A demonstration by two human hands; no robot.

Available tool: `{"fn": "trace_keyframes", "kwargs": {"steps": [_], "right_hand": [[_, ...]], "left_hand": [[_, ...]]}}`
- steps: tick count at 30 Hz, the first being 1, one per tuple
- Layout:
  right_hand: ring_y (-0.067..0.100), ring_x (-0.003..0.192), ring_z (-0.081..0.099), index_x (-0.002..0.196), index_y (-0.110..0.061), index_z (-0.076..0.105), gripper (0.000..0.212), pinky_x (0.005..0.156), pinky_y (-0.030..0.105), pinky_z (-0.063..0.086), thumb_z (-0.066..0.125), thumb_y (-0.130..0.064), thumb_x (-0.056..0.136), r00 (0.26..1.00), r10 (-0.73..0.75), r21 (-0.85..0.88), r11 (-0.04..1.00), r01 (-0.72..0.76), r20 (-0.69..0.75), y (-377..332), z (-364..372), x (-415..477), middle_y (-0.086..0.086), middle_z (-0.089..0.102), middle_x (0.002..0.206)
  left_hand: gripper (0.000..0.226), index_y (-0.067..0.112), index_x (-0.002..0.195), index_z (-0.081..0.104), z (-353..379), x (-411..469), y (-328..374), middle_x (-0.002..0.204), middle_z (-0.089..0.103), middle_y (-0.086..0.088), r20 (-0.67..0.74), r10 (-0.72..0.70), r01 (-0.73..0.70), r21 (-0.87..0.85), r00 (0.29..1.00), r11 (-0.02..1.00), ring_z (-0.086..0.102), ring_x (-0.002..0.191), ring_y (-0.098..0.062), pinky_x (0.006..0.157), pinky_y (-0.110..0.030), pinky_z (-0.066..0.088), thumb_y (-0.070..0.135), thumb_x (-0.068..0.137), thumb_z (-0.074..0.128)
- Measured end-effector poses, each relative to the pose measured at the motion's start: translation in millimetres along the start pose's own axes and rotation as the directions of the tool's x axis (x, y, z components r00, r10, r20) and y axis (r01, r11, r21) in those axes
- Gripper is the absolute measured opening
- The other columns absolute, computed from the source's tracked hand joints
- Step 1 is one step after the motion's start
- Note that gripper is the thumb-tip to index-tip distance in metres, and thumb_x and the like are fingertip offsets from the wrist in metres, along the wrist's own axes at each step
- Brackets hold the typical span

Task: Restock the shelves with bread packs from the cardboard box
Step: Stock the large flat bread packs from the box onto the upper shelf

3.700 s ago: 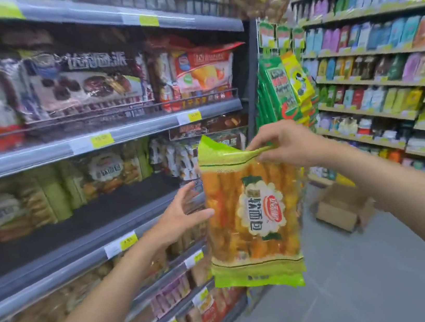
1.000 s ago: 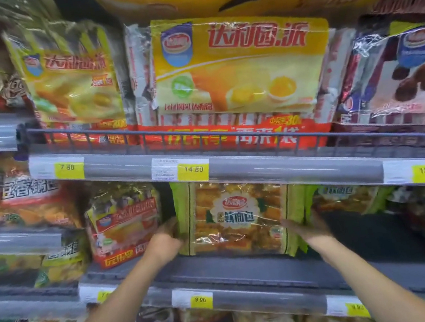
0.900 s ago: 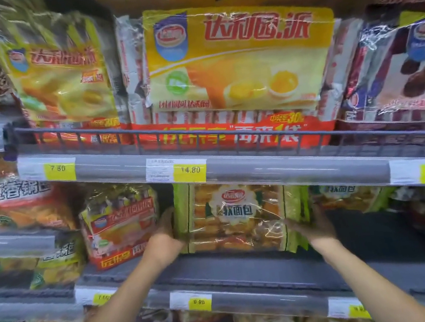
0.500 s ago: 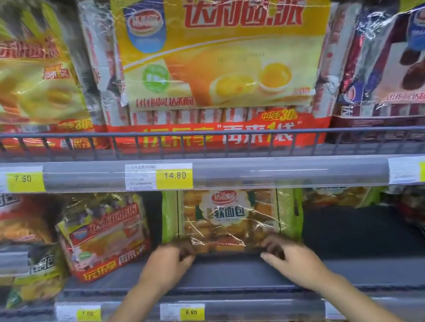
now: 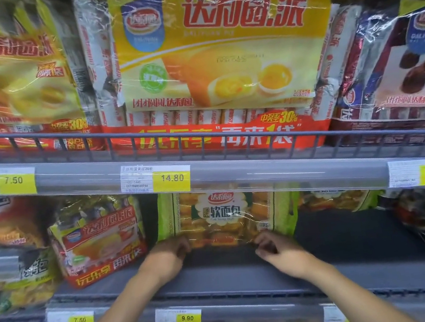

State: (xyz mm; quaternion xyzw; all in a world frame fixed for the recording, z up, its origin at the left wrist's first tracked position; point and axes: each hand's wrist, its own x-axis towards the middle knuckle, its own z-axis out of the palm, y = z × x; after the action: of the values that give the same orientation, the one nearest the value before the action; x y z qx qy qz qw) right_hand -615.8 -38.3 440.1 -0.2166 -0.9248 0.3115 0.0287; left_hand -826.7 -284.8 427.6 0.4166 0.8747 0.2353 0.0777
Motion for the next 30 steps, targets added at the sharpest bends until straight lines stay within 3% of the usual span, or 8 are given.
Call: {"fn": "trace_keyframes", "kwargs": {"steps": [3,6,11,17,23,26,30], "right_hand": [[0.004,0.106,0.059,0.110,-0.041,0.055,0.016,0.097,0.027,0.047,0.063,-0.037,0.097,1.000,0.005,0.012,1.000,-0.005,-0.001,4,1,10,-0.020,0.062,0.110],[0.005,0.108,0.059,0.109,-0.040,0.055,0.015,0.097,0.027,0.046,0.063,-0.035,0.098,1.000,0.001,0.017,1.000,-0.001,0.000,4,1,16,-0.019,0.063,0.109],[0.005,0.106,0.060,0.107,-0.039,0.056,0.015,0.097,0.027,0.047,0.065,-0.032,0.097,1.000,-0.004,0.017,1.000,0.004,-0.008,3,3,19,-0.019,0.064,0.106],[0.008,0.111,0.058,0.119,-0.034,0.056,0.025,0.092,0.023,0.042,0.066,-0.035,0.096,0.998,0.060,-0.001,0.998,-0.060,0.013,-3,6,7,-0.013,0.064,0.117],[0.009,0.108,0.059,0.116,-0.030,0.059,0.023,0.090,0.021,0.042,0.068,-0.029,0.095,0.992,0.045,0.042,0.998,-0.040,-0.122,-10,-2,-14,-0.013,0.062,0.113],[0.010,0.110,0.062,0.122,-0.029,0.063,0.029,0.093,0.028,0.048,0.068,-0.032,0.094,0.980,0.042,0.023,0.999,-0.038,-0.194,-8,-4,-39,-0.015,0.062,0.116],[0.010,0.122,0.053,0.133,-0.026,0.059,0.037,0.098,0.029,0.045,0.062,-0.036,0.098,0.967,0.056,-0.028,0.998,-0.065,-0.248,-10,-12,-72,-0.009,0.057,0.126]], "left_hand": [[0.018,0.031,0.099,0.060,-3,8,3,0.112,0.065,0.003,0.054,-0.043,0.041,0.029,0.998,0.999,0.061,0.102,-0.020,0.088,-0.029,0.048,0.017,0.101,0.048],[0.022,0.034,0.095,0.056,-3,14,2,0.107,0.061,0.006,0.067,-0.068,0.067,0.019,0.995,0.998,0.060,0.103,-0.020,0.085,-0.026,0.044,0.015,0.101,0.046],[0.024,0.032,0.096,0.055,-3,16,4,0.116,0.063,0.001,0.083,-0.089,0.089,-0.003,0.993,0.996,0.055,0.099,-0.017,0.081,-0.022,0.038,0.012,0.102,0.044],[0.027,0.026,0.118,0.061,-3,5,6,0.128,0.063,0.000,0.126,-0.108,0.110,-0.012,0.986,0.994,0.060,0.116,-0.023,0.098,-0.030,0.048,0.014,0.102,0.043],[0.036,0.028,0.131,0.058,-6,-9,5,0.132,0.065,0.001,0.087,-0.055,0.055,0.003,0.995,0.998,0.061,0.120,-0.023,0.098,-0.032,0.050,0.022,0.095,0.055],[0.035,0.039,0.128,0.056,-8,-21,13,0.132,0.065,0.005,0.105,-0.053,0.043,0.095,0.993,0.994,0.063,0.118,-0.023,0.096,-0.037,0.052,0.038,0.094,0.051],[0.034,0.038,0.129,0.058,-4,-40,42,0.127,0.068,0.003,0.031,0.015,-0.018,0.117,0.999,0.993,0.063,0.118,-0.024,0.094,-0.039,0.053,0.046,0.096,0.051]]}}
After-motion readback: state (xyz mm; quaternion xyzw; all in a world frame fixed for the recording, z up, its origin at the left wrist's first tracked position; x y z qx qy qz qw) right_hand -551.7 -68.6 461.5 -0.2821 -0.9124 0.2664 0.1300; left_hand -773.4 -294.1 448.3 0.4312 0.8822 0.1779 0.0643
